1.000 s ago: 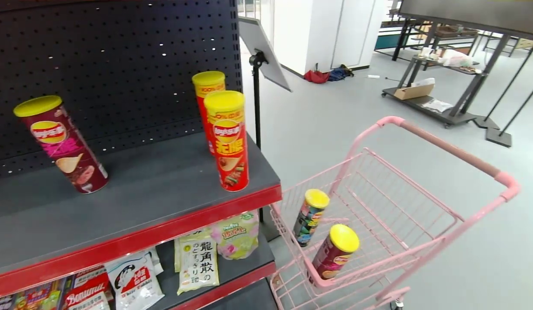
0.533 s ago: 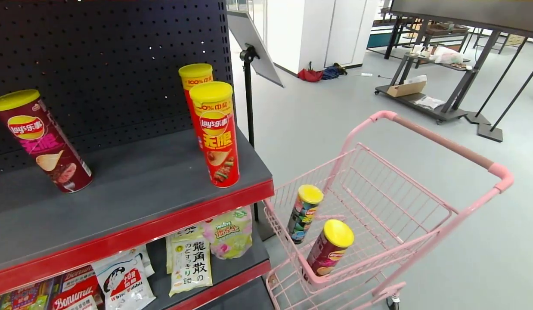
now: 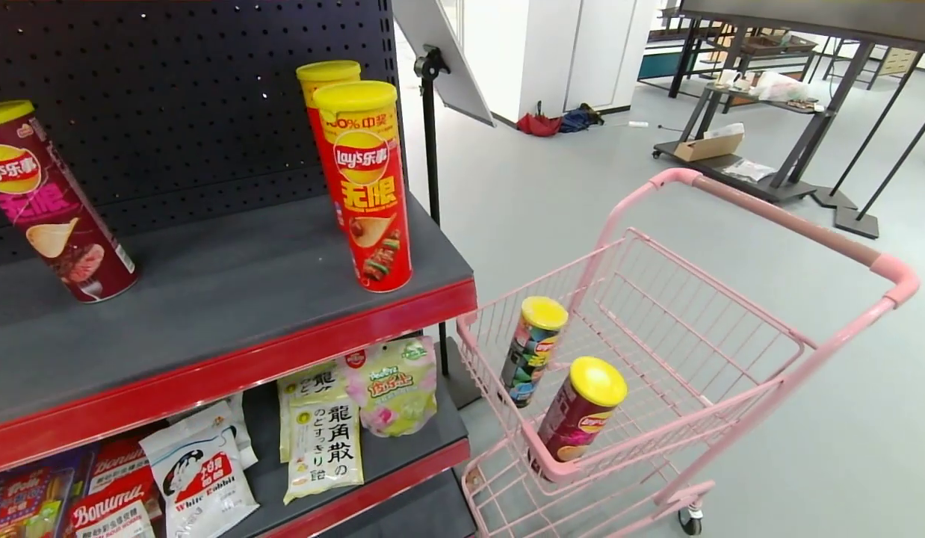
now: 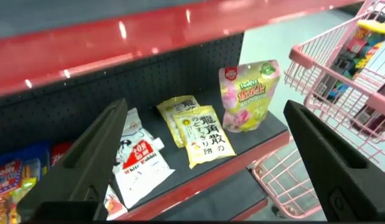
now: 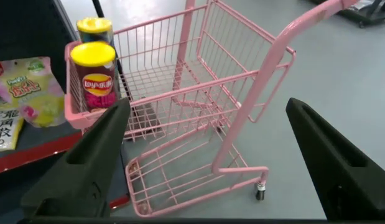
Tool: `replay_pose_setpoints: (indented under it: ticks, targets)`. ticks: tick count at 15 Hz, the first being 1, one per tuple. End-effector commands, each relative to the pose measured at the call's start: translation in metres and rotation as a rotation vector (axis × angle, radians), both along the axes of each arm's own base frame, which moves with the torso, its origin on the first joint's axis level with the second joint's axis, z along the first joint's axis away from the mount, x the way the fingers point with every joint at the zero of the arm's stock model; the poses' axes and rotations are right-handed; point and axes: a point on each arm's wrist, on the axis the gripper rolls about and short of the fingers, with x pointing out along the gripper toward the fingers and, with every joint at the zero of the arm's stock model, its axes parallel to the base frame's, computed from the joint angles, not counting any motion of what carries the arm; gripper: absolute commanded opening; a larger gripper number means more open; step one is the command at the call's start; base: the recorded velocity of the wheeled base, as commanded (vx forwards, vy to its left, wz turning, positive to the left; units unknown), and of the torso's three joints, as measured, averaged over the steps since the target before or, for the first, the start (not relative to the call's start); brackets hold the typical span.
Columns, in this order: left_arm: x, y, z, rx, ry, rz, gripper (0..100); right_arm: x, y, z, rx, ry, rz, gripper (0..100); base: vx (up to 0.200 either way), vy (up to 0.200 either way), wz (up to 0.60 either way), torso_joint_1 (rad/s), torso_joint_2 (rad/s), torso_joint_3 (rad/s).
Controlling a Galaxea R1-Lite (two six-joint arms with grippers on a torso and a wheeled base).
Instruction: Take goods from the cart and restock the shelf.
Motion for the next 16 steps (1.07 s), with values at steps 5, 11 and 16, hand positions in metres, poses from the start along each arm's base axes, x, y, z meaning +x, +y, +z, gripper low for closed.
replay_pose_setpoints:
  ticks: [5, 11, 16]
  targets:
    - [0.0, 0.0, 0.0, 0.0, 0.001, 0.0, 100, 0.0, 0.0, 0.0, -0.001, 0.001, 0.0, 100, 0.0, 0.0, 0.0, -0.176, 0.54, 0.36]
    - [0.0, 0.0, 0.0, -0.003, 0.001, 0.0, 100, 0.005, 0.0, 0.002, -0.01, 0.064, 0.006, 100, 0.0, 0.0, 0.0, -0.056, 0.2, 0.136]
    - [0.0, 0.0, 0.0, 0.0, 0.001, -0.001, 100, 0.092, 0.014, 0.15, 0.171, 0.188, 0.31, 100, 0.0, 0.0, 0.0, 0.0, 0.0, 0.0]
